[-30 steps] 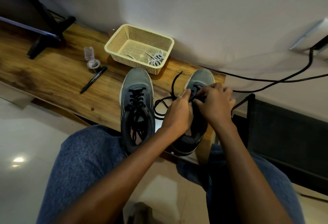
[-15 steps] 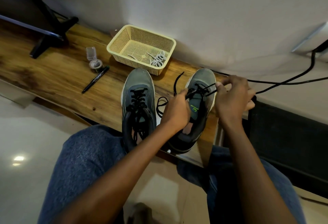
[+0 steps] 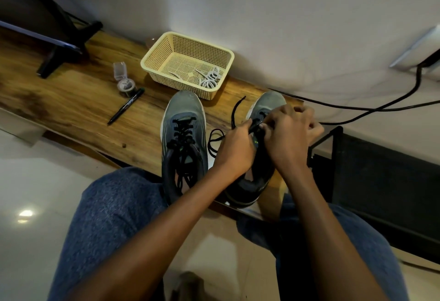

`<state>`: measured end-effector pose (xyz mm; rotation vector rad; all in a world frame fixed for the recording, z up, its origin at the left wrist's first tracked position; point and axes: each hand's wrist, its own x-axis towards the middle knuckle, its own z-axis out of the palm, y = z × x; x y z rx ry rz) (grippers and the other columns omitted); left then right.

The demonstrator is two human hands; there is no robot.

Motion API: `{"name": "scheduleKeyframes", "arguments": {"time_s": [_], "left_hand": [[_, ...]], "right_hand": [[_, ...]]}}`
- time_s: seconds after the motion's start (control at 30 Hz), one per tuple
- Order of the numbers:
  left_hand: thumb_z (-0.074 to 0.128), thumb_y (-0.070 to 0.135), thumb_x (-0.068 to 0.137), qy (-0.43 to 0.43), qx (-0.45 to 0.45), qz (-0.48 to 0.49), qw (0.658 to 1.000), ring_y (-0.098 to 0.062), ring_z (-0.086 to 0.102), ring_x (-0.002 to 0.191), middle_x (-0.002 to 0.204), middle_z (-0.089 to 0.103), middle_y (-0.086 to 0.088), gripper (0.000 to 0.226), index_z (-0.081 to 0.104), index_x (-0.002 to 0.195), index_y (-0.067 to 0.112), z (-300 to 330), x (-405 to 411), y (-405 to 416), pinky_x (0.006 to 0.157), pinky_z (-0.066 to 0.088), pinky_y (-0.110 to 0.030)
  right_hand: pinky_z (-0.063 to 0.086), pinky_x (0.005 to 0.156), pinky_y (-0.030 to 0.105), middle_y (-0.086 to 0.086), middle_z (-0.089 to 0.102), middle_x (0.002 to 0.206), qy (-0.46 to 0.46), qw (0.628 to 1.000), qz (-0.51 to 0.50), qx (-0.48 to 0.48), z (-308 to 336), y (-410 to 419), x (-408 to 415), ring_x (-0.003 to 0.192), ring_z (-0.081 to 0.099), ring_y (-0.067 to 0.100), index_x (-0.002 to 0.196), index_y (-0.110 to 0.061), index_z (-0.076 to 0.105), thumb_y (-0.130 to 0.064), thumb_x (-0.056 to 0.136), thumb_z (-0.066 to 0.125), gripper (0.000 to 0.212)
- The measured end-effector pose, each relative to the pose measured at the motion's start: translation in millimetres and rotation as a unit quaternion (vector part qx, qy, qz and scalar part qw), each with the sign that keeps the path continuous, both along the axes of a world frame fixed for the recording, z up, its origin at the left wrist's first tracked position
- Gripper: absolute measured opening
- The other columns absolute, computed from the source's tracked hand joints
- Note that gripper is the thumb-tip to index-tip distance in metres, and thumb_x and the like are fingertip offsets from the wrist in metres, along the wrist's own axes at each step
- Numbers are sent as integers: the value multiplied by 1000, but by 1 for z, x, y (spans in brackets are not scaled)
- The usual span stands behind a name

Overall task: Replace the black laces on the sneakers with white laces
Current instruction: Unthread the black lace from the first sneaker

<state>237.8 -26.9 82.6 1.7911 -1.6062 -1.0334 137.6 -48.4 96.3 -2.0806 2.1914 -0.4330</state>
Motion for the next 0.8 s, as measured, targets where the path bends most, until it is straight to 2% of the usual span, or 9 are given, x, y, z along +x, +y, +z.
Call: {"name": "scheduleKeyframes", "arguments": {"time_s": [0.1,0.2,0.3,0.43,0.57,0.67,0.73,0.8], "left_hand": [[38,9,100,5,-10,12,1000,-30,59,108,121,62,-13,41,48,139,17,4,1,-1,90,50,-42],[39,8,99,5,-9,21,1000,-29,57,115,127,60,-13,43,45,141,15,4,3,-4,95,49,-40],[40,9,99,1,3,19,1000,-30,55,118,129,59,-14,43,45,141,14,-1,4,-5,97,47,-41],[40,10,99,2,24,14,1000,-30,59,112,126,61,-14,44,44,142,15,-5,6,-3,94,49,-42],[40,11,99,0,30,-3,1000,-31,54,119,132,57,-15,45,41,145,15,-5,5,-2,96,47,-45],[40,10,99,-3,29,1,1000,-31,57,114,131,58,-14,45,40,145,16,-4,4,-3,93,49,-45],[40,8,98,-6,25,7,1000,-30,61,103,123,62,-14,45,43,142,17,-3,3,-3,87,52,-45],[42,7,97,-2,28,12,1000,-30,61,104,120,64,-13,45,46,141,18,-2,4,-3,88,52,-45]], "right_hand": [[20,96,43,-1,58,121,-76,990,-54,-101,5,2,2,122,34,27,97,-20,67,-21,88,62,10],[21,96,41,1,54,118,-153,962,-141,-175,13,2,2,115,36,25,98,-18,63,-22,90,60,9],[21,98,42,4,49,122,-139,971,-157,-112,14,0,-2,119,35,27,102,-19,60,-24,92,57,12],[23,100,46,4,42,131,-93,992,-86,14,13,0,-3,127,28,31,103,-27,59,-22,85,60,19],[21,106,51,3,39,139,-27,994,5,106,4,2,1,135,19,32,109,-29,66,-34,86,63,23],[22,105,51,2,46,136,4,996,15,83,1,2,2,134,21,32,104,-25,69,-33,91,59,18],[20,103,48,-1,49,132,2,1000,9,25,4,3,3,133,24,30,99,-25,69,-29,91,59,14],[18,101,47,-2,51,131,-30,999,-9,-37,11,5,5,131,26,27,97,-23,69,-23,89,61,12]]}}
